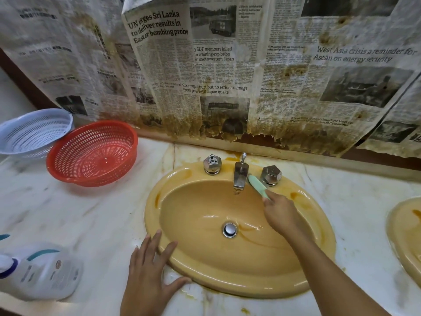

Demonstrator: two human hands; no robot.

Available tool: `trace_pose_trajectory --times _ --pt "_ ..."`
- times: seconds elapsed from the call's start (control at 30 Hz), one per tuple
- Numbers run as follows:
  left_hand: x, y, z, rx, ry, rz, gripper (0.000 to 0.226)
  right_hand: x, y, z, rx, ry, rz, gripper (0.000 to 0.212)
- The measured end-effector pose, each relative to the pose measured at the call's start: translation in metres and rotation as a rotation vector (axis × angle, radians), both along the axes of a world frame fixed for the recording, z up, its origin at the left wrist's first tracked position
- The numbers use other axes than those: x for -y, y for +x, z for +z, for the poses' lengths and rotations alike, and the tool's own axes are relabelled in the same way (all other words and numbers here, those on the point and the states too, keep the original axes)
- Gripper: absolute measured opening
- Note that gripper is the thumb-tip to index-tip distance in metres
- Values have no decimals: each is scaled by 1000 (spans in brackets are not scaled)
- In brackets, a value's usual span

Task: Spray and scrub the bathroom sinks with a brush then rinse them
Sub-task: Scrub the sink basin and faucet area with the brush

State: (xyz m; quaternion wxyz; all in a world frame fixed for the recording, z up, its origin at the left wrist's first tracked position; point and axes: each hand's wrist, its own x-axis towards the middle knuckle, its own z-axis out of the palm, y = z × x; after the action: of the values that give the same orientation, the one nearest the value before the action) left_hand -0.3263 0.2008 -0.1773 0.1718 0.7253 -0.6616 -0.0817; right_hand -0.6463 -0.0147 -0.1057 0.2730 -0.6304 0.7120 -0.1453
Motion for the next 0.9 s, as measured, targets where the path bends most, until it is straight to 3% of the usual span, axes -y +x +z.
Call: trace_pose_trajectory --times 0.23,0.4,0.67,0.9 --pt "0 -2 2 -6 -2 -3 94 -5 -89 36 45 -15 -65 30" --pt "1 -2 2 1 -10 -11 94 37 -124 58 36 -39 -86 26" --pt "5 -1 0 37 14 -18 97 130 -111 73 -247 202 355 30" --pt "7 1 -3 71 6 -32 99 177 -66 73 -314 241 669 34"
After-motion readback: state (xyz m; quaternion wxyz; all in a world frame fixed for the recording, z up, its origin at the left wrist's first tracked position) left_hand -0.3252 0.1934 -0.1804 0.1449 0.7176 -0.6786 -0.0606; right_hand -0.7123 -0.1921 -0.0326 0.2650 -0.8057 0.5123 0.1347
